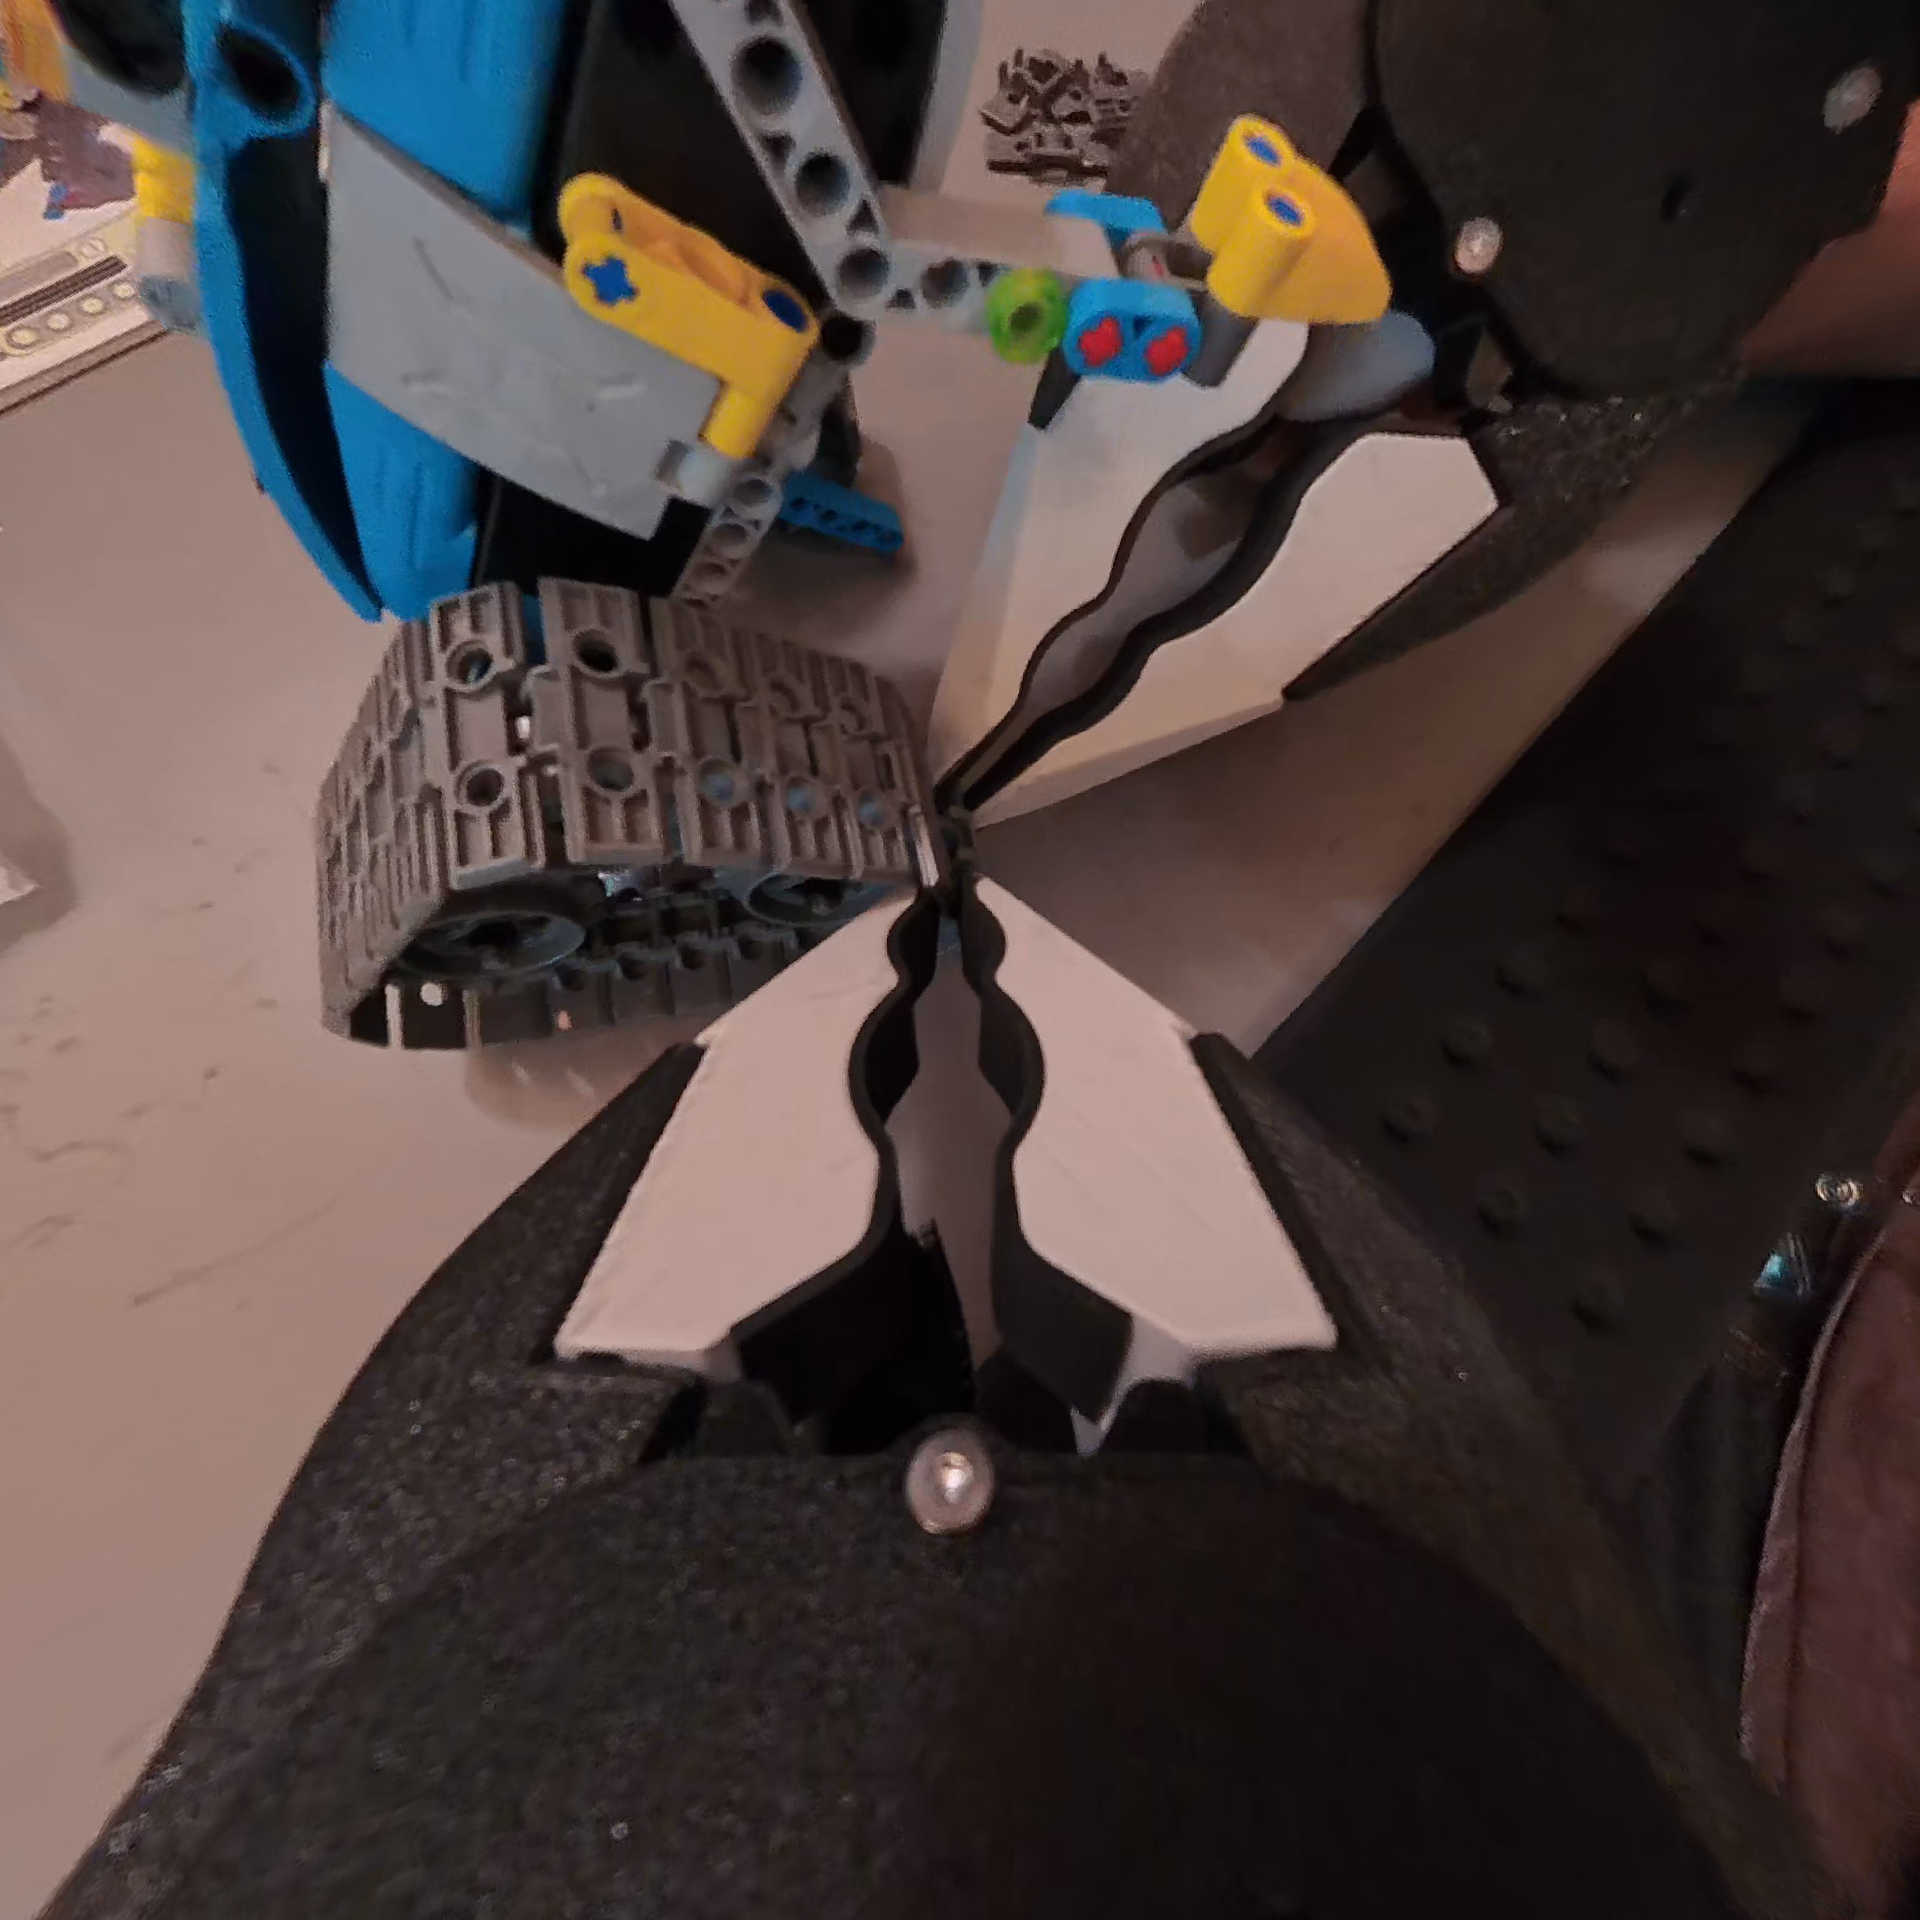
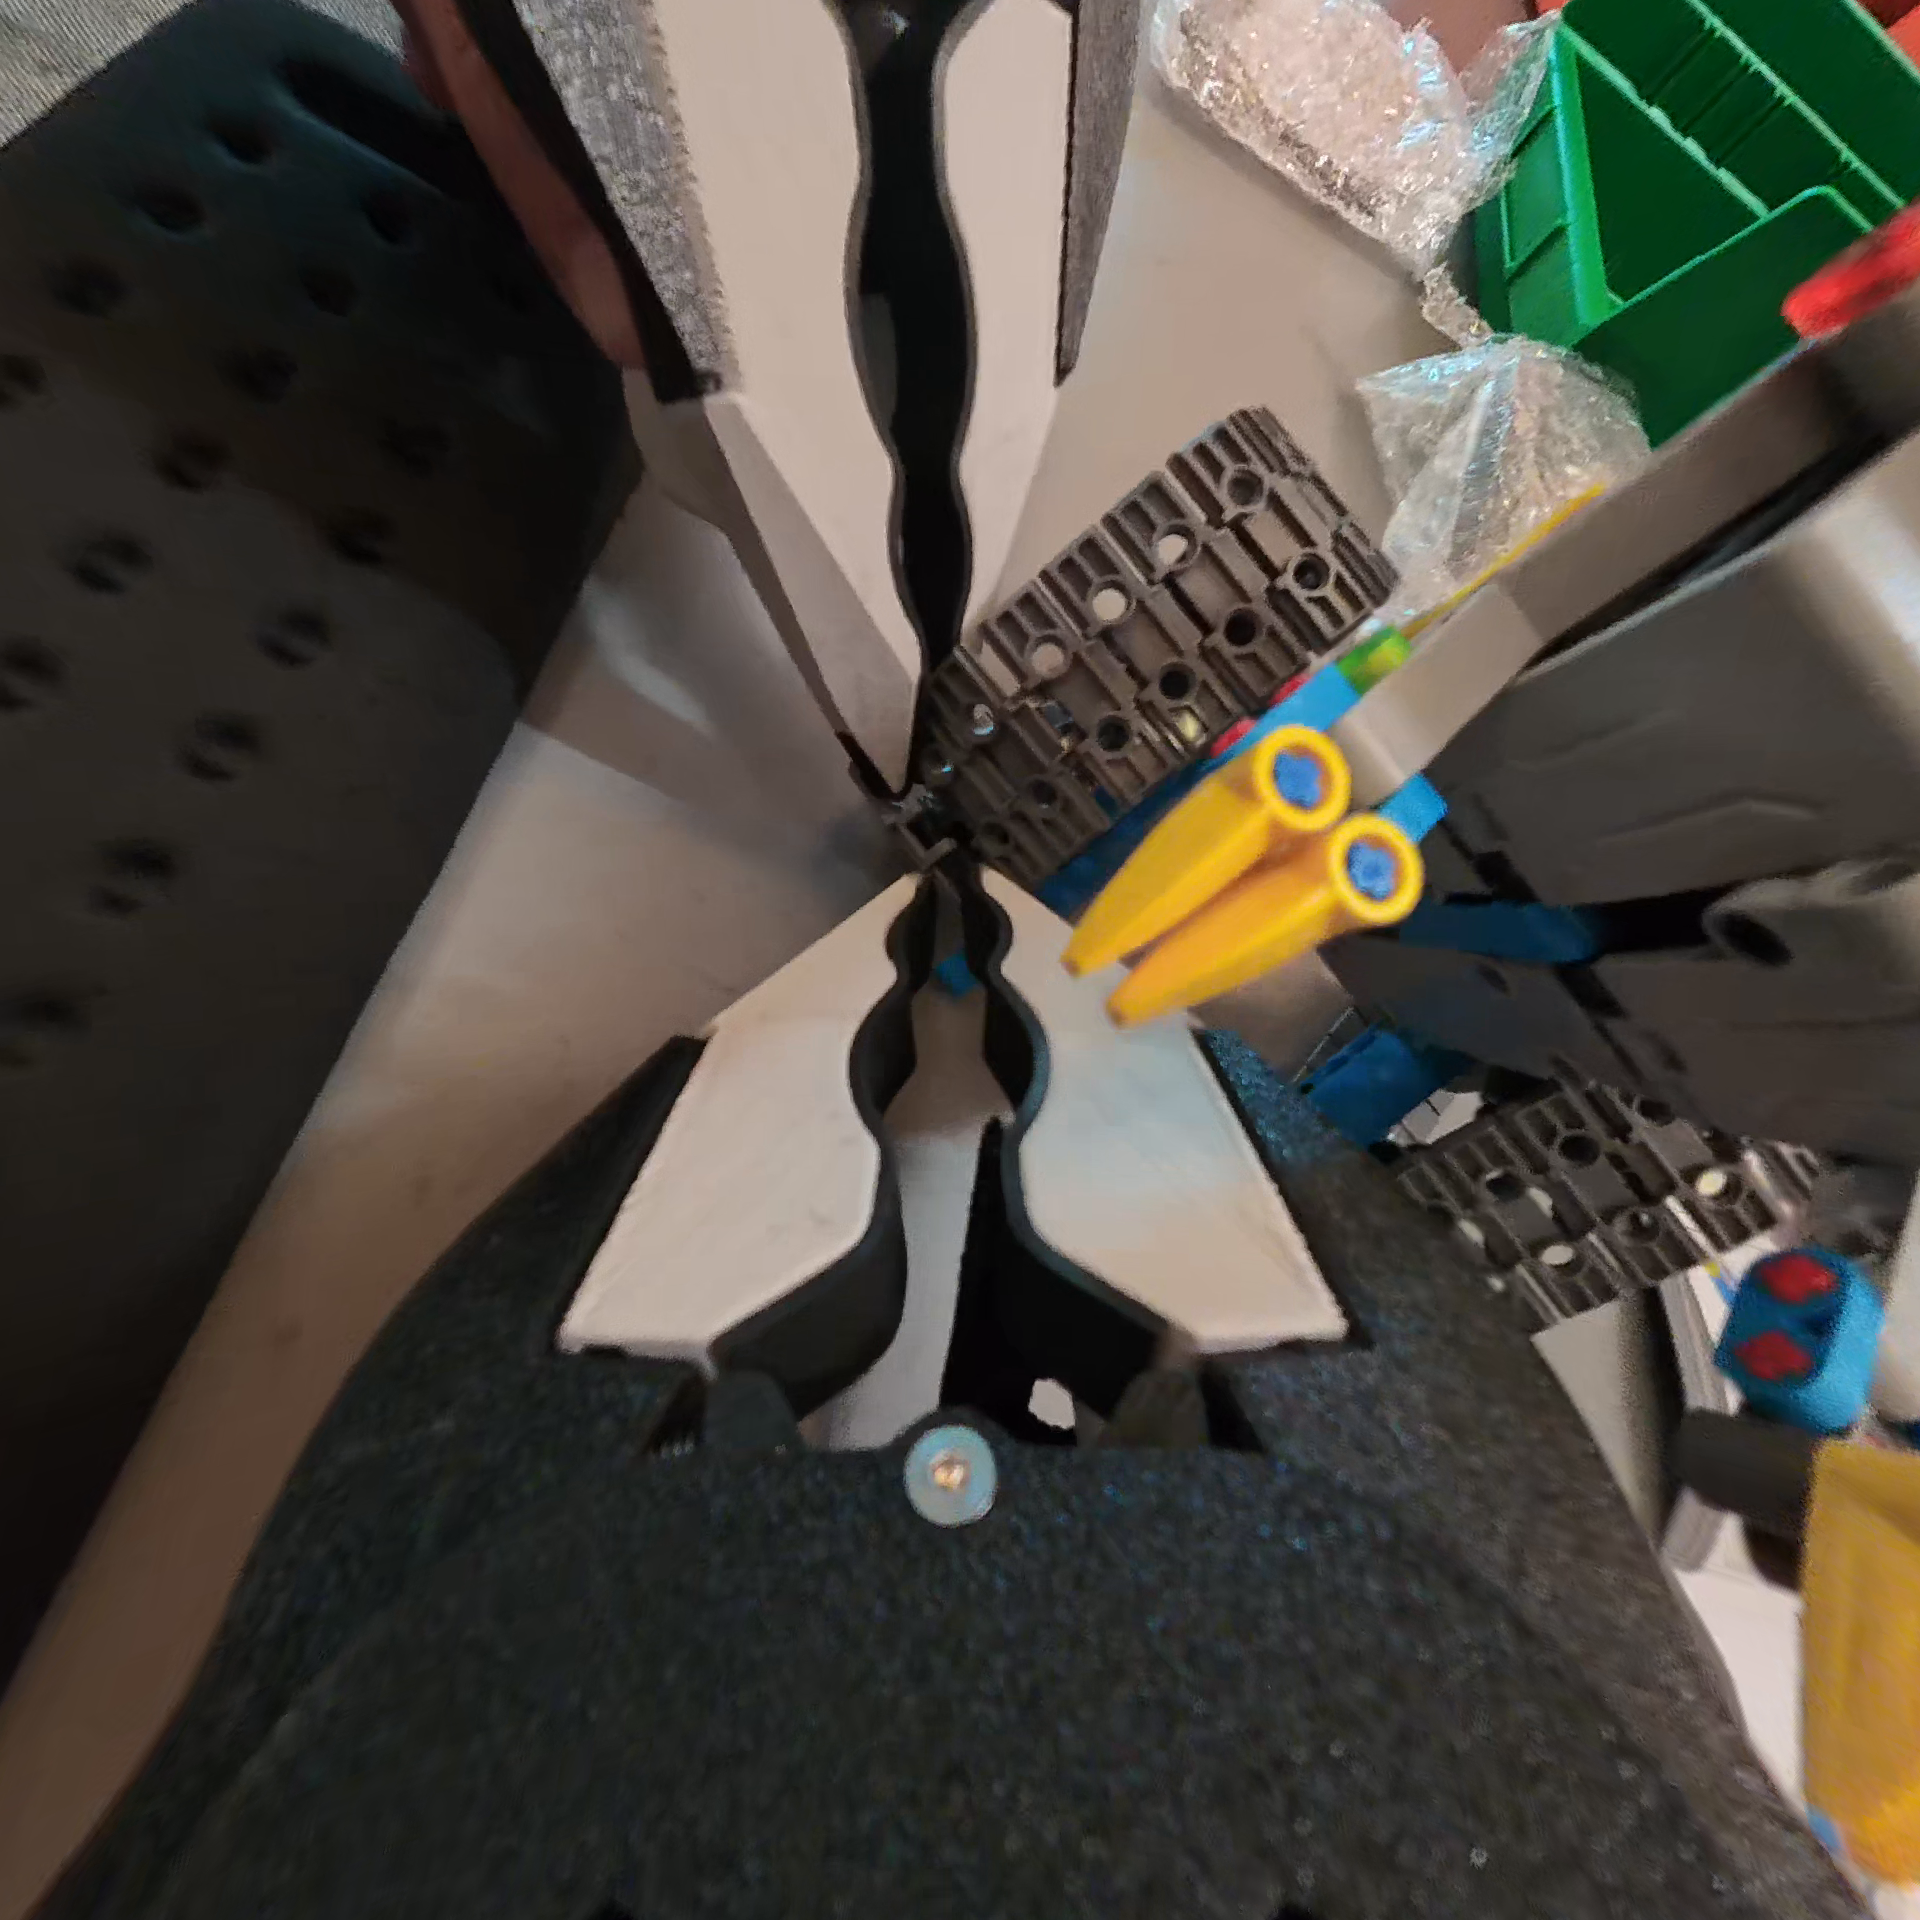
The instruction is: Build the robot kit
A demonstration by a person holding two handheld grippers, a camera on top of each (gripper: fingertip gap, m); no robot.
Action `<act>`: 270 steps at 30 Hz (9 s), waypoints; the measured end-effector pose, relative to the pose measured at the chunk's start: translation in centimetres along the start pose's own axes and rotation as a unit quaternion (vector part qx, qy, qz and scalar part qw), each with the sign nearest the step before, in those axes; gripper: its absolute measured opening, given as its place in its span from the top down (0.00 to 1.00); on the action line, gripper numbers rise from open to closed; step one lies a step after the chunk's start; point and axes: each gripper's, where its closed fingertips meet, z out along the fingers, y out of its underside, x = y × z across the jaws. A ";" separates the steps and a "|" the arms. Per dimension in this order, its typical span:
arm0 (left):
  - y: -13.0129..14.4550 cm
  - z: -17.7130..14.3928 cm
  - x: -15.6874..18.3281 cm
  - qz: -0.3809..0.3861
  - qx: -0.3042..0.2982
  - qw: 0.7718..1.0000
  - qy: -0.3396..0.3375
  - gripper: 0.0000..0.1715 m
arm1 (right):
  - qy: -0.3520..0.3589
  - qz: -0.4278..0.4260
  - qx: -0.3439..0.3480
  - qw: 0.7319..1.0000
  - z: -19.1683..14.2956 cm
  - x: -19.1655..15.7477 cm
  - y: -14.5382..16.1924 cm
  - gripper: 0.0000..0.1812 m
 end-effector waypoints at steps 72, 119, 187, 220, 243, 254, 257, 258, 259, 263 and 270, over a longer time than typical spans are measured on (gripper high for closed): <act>1.3 0.3 1.3 0.074 -0.036 0.997 -0.011 0.96 | -0.092 -0.024 0.027 0.995 -0.8 -1.5 1.1 0.87; 1.6 0.9 -0.6 0.361 -0.049 0.892 -0.266 0.98 | -0.146 0.190 0.042 0.970 0.2 -0.4 -0.6 0.99; 2.0 -0.8 -1.2 0.167 0.024 0.982 -0.080 0.99 | -0.079 0.023 0.092 0.992 1.2 1.0 -2.0 0.84; 2.0 -1.0 -2.1 0.132 0.023 0.986 -0.098 0.96 | -0.136 0.117 0.067 0.981 1.9 1.2 -2.0 0.94; 1.6 -1.0 -2.8 0.141 -0.004 0.976 -0.163 0.96 | -0.122 0.105 0.061 0.985 2.0 1.1 -2.0 0.95; 1.7 -0.8 -2.9 0.114 -0.004 0.985 -0.127 0.98 | -0.108 0.069 0.070 0.989 1.9 1.3 -1.9 0.96; 1.7 -0.6 -2.7 0.111 -0.003 0.988 -0.111 0.99 | -0.081 0.017 0.076 0.994 2.0 1.5 -1.6 0.93; 1.7 -0.6 -2.7 0.116 -0.004 0.987 -0.113 0.99 | -0.075 0.000 0.076 0.994 2.0 1.4 -1.6 0.91; 1.7 -0.6 -2.7 0.117 -0.005 0.987 -0.113 0.99 | -0.064 -0.017 0.073 0.995 2.0 1.4 -1.5 0.91; 1.6 -0.5 -2.7 0.122 -0.005 0.986 -0.112 0.99 | -0.068 -0.037 0.079 0.994 2.0 1.6 -1.5 0.93; 1.6 -0.3 -2.5 0.120 -0.004 0.987 -0.108 0.99 | -0.097 0.006 0.066 0.993 1.9 1.3 -1.4 0.96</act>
